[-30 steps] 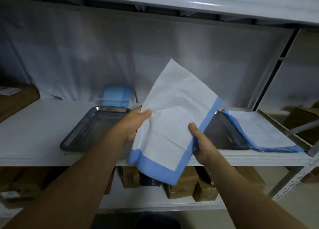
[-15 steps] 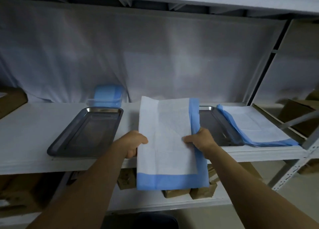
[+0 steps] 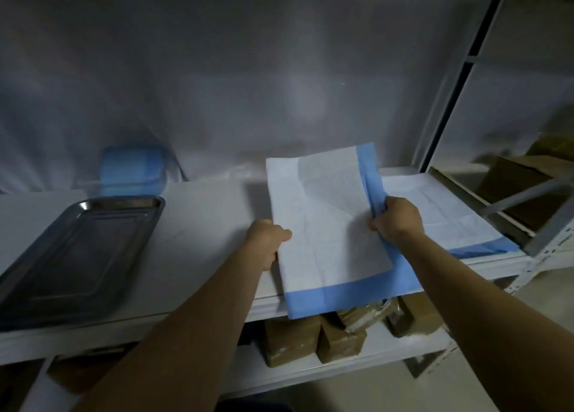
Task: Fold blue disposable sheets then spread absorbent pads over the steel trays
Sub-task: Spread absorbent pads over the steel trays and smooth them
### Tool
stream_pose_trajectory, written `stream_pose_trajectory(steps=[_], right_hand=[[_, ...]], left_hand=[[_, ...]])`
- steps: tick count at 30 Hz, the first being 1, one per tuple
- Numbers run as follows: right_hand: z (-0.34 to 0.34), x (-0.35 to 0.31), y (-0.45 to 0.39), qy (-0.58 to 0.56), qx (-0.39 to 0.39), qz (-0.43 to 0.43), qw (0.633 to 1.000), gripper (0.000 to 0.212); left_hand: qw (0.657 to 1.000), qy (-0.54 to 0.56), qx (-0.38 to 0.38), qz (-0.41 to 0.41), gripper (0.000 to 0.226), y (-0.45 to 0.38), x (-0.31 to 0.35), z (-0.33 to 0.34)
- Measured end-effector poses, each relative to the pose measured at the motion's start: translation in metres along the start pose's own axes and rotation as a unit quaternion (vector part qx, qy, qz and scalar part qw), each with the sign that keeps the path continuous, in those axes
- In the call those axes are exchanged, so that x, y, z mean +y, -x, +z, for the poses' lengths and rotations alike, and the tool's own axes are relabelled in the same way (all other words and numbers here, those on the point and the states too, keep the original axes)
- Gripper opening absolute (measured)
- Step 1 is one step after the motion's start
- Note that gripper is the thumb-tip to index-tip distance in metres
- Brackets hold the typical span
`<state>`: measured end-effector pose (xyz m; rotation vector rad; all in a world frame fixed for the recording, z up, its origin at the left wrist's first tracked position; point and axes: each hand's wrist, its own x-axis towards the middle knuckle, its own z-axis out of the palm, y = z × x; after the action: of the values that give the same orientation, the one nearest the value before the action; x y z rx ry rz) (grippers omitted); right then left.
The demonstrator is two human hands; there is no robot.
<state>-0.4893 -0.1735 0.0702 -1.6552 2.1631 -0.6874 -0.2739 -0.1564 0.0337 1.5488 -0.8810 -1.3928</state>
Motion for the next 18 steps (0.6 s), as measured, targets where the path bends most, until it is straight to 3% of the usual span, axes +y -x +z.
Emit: stream_pose_trajectory(steps=[5,6,11,18], right_hand=[[-0.008,0.024,-0.037,0.034,0.018,0.034,0.999,0.035],[-0.008,0.028,-0.045,0.040,0.023,0.037,0.998,0.037],[-0.006,0.040,-0.073,0.067,0.039,0.047,0.996,0.038],[0.013,0.039,-0.098,0.072,0.025,0.048,0.996,0.034]], left_hand=[[1.000,-0.027,0.000,-0.009,0.014,-0.033,0.003,0.037],[0.999,-0.039,0.008,-0.005,0.007,-0.037,0.003,0.044],[0.988,-0.137,0.055,0.038,0.017,-0.064,-0.002,0.068],[0.953,-0.256,0.135,0.095,0.005,-0.083,0.002,0.069]])
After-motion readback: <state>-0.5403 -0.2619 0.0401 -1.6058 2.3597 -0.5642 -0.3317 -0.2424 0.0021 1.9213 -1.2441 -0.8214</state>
